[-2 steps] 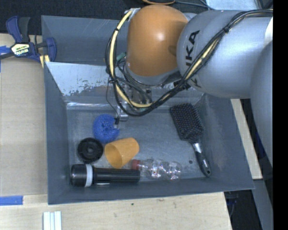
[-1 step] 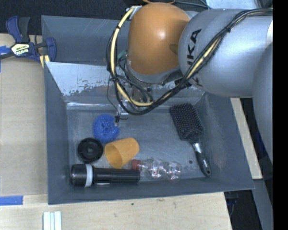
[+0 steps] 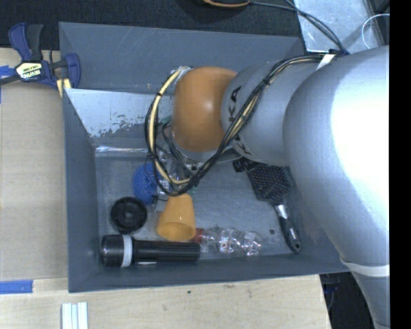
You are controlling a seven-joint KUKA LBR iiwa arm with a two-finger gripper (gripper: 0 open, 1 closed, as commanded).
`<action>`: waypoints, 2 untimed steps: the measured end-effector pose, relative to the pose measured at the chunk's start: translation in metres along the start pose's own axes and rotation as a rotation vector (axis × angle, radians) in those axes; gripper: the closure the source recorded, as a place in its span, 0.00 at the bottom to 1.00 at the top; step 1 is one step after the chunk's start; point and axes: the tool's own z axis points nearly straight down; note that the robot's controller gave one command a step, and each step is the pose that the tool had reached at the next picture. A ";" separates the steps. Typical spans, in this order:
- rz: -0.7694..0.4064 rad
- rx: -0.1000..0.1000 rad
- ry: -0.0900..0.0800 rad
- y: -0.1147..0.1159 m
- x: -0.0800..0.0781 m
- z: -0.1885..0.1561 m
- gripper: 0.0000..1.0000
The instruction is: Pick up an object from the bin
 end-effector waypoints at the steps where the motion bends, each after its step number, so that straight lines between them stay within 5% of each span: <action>1: 0.096 -0.002 -0.006 0.004 0.002 -0.082 0.00; 2: 0.000 0.000 -0.002 0.000 -0.001 0.000 0.00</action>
Offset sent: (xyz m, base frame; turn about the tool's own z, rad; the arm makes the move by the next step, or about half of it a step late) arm 0.0000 0.0000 0.0000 0.0000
